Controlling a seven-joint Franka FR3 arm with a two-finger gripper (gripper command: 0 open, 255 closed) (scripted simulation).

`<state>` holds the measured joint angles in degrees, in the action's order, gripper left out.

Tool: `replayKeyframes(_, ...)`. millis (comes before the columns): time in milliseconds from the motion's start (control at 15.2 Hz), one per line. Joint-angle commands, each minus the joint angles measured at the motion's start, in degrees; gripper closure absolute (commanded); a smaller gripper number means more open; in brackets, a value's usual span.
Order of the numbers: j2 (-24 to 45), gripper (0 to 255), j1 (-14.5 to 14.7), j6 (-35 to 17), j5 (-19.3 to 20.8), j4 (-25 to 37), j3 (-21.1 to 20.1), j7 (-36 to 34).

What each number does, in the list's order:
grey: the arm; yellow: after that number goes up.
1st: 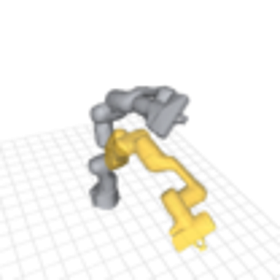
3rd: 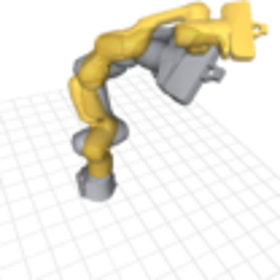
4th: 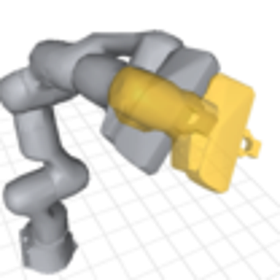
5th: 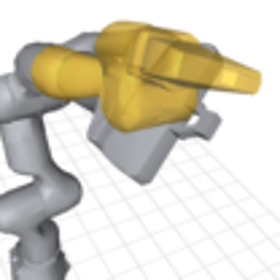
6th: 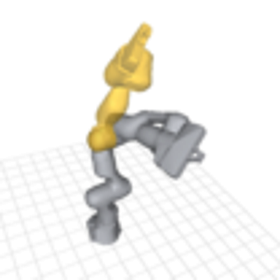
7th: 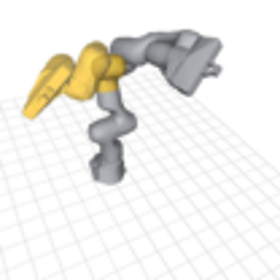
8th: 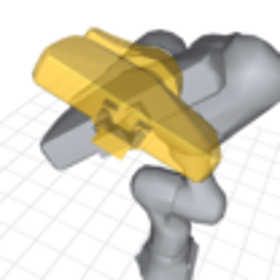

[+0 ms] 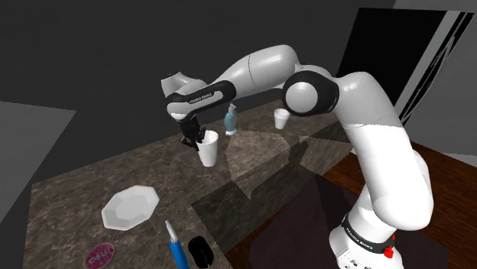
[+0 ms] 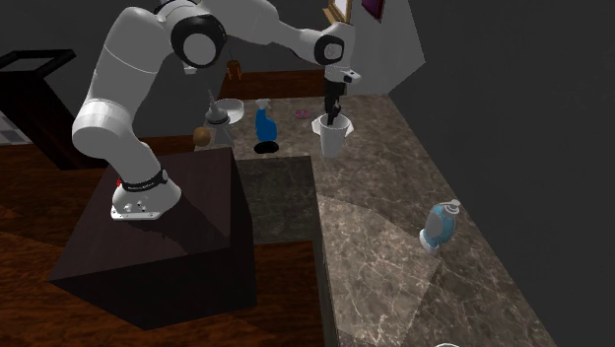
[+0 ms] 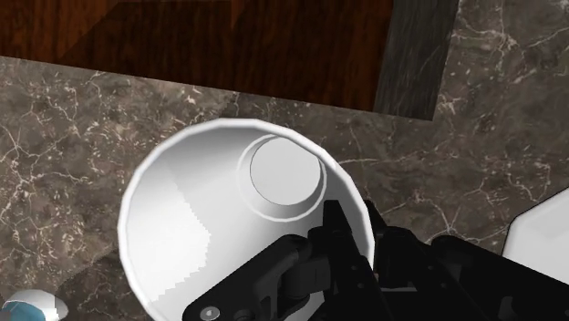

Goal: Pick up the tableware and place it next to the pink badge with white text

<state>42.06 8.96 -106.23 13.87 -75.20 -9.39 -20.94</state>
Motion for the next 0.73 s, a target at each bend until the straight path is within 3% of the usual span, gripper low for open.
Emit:
replayKeyframes(0, -0.77, 255, 0.01, 1.17, -0.14, 0.43, -0.09, 0.16)
replayKeyframes(660, -3.15, 255, 0.15, 7.26, -0.69, 4.24, -0.36, 1.12)
